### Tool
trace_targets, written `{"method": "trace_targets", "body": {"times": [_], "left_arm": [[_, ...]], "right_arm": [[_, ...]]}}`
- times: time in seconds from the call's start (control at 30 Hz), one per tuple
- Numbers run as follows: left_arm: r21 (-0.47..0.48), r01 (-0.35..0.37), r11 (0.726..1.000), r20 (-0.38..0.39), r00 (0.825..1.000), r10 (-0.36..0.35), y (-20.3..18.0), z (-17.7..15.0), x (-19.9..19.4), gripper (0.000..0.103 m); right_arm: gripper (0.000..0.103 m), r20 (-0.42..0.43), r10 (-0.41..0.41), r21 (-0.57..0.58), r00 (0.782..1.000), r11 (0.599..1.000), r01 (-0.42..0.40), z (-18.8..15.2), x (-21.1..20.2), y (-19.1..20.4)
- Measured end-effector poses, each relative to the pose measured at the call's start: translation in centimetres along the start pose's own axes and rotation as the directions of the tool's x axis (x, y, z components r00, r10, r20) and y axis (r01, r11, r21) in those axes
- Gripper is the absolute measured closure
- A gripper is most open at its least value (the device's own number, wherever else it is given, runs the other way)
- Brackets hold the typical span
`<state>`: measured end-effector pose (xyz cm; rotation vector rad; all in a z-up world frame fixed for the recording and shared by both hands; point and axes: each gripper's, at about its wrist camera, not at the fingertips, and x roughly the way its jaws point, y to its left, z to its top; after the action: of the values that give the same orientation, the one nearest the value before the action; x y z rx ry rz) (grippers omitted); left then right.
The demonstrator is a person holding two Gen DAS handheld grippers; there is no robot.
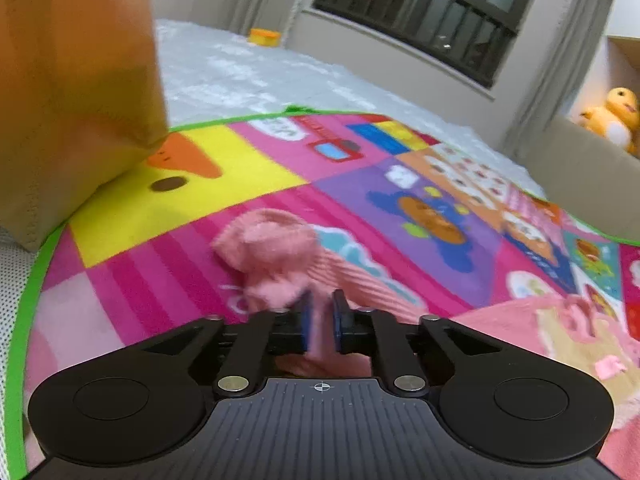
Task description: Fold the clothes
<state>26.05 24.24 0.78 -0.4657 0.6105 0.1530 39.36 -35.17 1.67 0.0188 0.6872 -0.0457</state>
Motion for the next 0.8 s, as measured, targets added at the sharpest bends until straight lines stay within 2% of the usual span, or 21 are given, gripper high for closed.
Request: {"method": "trace_targets", "body": {"times": [0.03, 0.07, 0.13, 0.17, 0.2, 0.27, 0.3, 0.33, 0.37, 0.4, 0.43, 0.5, 0.53, 0.57, 0.6, 0.67, 0.7, 0.73, 0.8], "left_arm": [[-0.02, 0.047, 0.999, -0.011, 0.999, -0.047, -0.3, -0.2, -0.6, 0.068], [-0.04, 0.094, 0.995, -0.02, 0.995, -0.094, -0.7, -0.4, -1.2, 0.063], [-0.066, 0.185, 0.98, -0.043, 0.981, -0.188, -1.9, -1.3, -2.3, 0.054], [-0.074, 0.227, 0.971, -0.055, 0.971, -0.231, -2.6, -1.9, -2.8, 0.046], [-0.083, 0.268, 0.96, -0.067, 0.959, -0.274, -3.3, -2.4, -3.3, 0.042], [-0.093, 0.341, 0.935, -0.112, 0.93, -0.35, -5.0, -4.0, -3.6, 0.029], [-0.093, 0.37, 0.924, -0.142, 0.914, -0.38, -6.0, -4.9, -3.5, 0.028], [-0.079, 0.378, 0.922, -0.166, 0.907, -0.386, -7.1, -5.6, -3.2, 0.027], [-0.064, 0.385, 0.921, -0.19, 0.901, -0.39, -8.2, -6.3, -2.8, 0.027], [-0.04, 0.376, 0.926, -0.201, 0.905, -0.376, -9.2, -6.9, -2.4, 0.027], [-0.008, 0.361, 0.933, -0.209, 0.912, -0.354, -10.2, -7.4, -2.0, 0.029], [0.063, 0.325, 0.944, -0.198, 0.931, -0.308, -11.4, -7.4, -1.4, 0.062], [0.079, 0.295, 0.952, -0.192, 0.942, -0.276, -11.3, -7.1, -1.3, 0.081], [0.096, 0.264, 0.96, -0.184, 0.952, -0.244, -11.2, -6.8, -1.2, 0.083], [0.11, 0.232, 0.966, -0.17, 0.962, -0.212, -10.6, -6.4, -1.3, 0.083], [0.137, 0.166, 0.977, -0.139, 0.979, -0.147, -9.2, -5.7, -1.4, 0.085], [0.151, 0.132, 0.98, -0.123, 0.986, -0.114, -8.6, -5.3, -1.5, 0.085], [0.174, 0.095, 0.98, -0.109, 0.991, -0.076, -8.0, -5.1, -1.7, 0.092], [0.21, 0.02, 0.977, -0.088, 0.996, -0.002, -6.4, -4.8, -2.3, 0.093]], "right_arm": [[0.067, 0.005, 0.003, 0.008, 1.0, 1.0, -0.003, -0.4, -0.8, -0.3], [0.062, 0.016, 0.019, 0.025, 1.0, 1.0, -0.019, -0.9, -2.0, -0.7], [0.059, 0.037, 0.069, 0.05, 0.997, 0.996, -0.071, -2.2, -4.4, -1.1], [0.057, 0.037, 0.106, 0.055, 0.994, 0.993, -0.107, -3.1, -5.8, -1.1], [0.057, 0.034, 0.144, 0.058, 0.989, 0.988, -0.146, -3.8, -7.2, -1.3], [0.052, 0.011, 0.238, 0.07, 0.971, 0.969, -0.238, -5.7, -9.7, -1.1], [0.051, -0.004, 0.286, 0.078, 0.958, 0.955, -0.284, -6.8, -10.7, -0.9], [0.05, -0.023, 0.323, 0.089, 0.946, 0.943, -0.32, -7.8, -11.5, -0.6], [0.049, -0.042, 0.354, 0.101, 0.934, 0.932, -0.349, -8.8, -12.1, -0.3], [0.049, -0.056, 0.377, 0.106, 0.925, 0.923, -0.37, -9.7, -12.6, 0.1], [0.049, -0.073, 0.389, 0.097, 0.918, 0.919, -0.382, -10.6, -12.8, 0.7], [0.056, -0.081, 0.367, 0.029, 0.927, 0.93, -0.366, -12.1, -13.7, 2.0], [0.072, -0.085, 0.349, -0.017, 0.933, 0.936, -0.351, -12.7, -14.2, 2.9], [0.087, -0.091, 0.355, -0.037, 0.93, 0.932, -0.36, -13.0, -14.7, 3.5], [0.093, -0.098, 0.362, -0.056, 0.927, 0.928, -0.368, -13.4, -15.3, 4.1], [0.094, -0.122, 0.403, -0.025, 0.907, 0.912, -0.409, -14.1, -16.6, 4.3], [0.094, -0.129, 0.412, -0.026, 0.902, 0.908, -0.418, -14.6, -17.2, 4.3], [0.094, -0.136, 0.421, -0.026, 0.897, 0.904, -0.428, -15.1, -17.8, 4.4], [0.094, -0.146, 0.428, -0.029, 0.892, 0.899, -0.436, -16.1, -19.0, 4.2]]}}
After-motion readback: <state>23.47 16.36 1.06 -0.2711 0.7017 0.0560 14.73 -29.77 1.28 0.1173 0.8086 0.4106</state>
